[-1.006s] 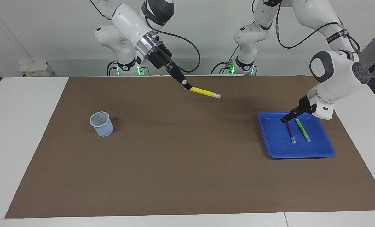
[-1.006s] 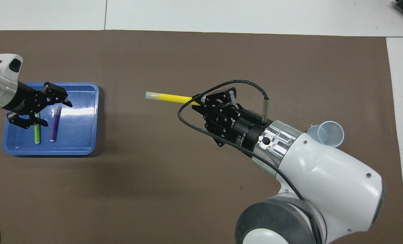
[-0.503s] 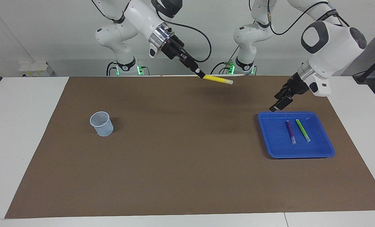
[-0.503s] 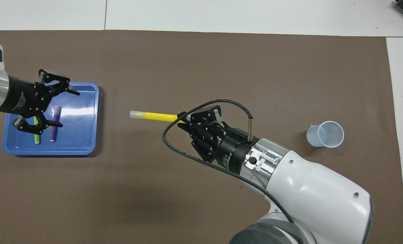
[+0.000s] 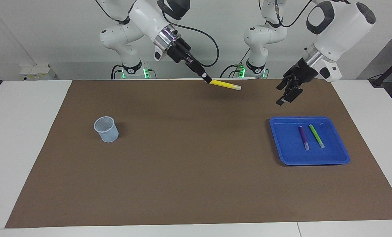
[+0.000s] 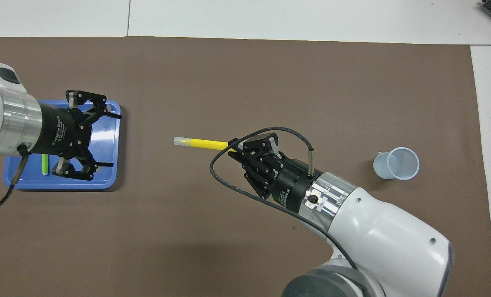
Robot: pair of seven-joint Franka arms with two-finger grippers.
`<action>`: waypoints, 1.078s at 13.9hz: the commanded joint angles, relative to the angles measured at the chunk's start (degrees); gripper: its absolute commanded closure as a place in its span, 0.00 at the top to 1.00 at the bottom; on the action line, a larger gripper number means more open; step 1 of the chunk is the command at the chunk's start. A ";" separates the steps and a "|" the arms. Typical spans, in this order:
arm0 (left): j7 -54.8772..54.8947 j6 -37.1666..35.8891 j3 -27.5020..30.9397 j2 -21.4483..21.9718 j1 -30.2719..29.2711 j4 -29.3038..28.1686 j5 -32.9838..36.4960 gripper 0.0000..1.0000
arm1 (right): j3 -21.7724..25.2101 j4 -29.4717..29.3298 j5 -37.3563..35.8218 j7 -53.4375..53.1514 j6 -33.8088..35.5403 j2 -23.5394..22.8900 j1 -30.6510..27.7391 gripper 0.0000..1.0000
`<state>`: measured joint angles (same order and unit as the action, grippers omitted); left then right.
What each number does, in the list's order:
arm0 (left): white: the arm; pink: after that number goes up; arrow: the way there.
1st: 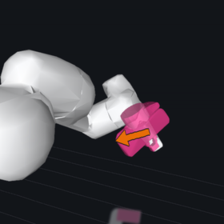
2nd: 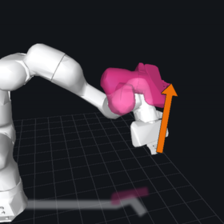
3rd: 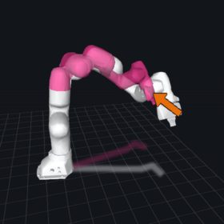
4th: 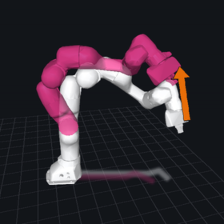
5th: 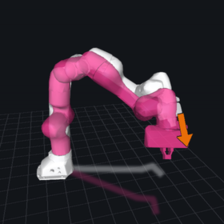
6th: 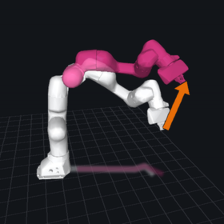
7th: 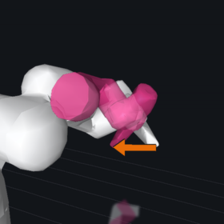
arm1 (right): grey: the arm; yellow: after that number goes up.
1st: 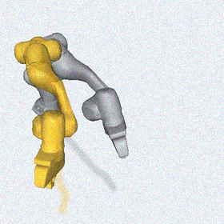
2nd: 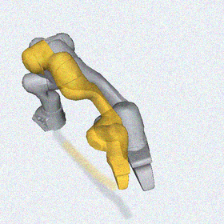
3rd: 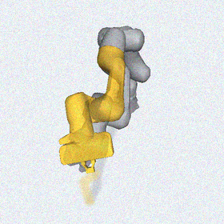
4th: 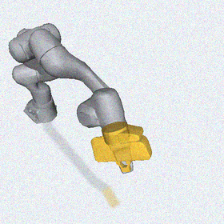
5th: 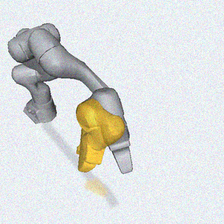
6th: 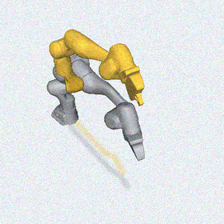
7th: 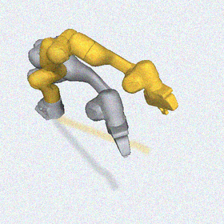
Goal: Right arm passes pens to left for tray arrangement
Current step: 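Carry the yellow pen toward the left gripper while the left gripper approaches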
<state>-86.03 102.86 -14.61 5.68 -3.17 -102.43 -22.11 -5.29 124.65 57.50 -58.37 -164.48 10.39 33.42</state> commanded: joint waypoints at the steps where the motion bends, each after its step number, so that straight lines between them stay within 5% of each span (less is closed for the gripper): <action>1: -9.47 4.62 0.81 2.40 3.86 -2.25 -0.83 1.00 | 0.10 3.59 0.69 3.79 4.13 2.97 -0.28 0.00; 5: -16.79 8.14 0.81 2.41 8.09 -2.43 0.40 1.00 | 0.19 3.94 -6.96 5.81 13.91 3.58 -5.46 0.00; 15: -31.38 16.75 0.28 9.17 16.44 -15.87 0.75 1.00 | 0.02 4.11 -8.02 6.87 14.19 3.76 -5.64 0.00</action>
<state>-115.20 116.96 -14.86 12.06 11.81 -114.68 -21.85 -5.02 127.38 50.32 -52.36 -150.82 12.42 28.35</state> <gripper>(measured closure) 0.000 0.824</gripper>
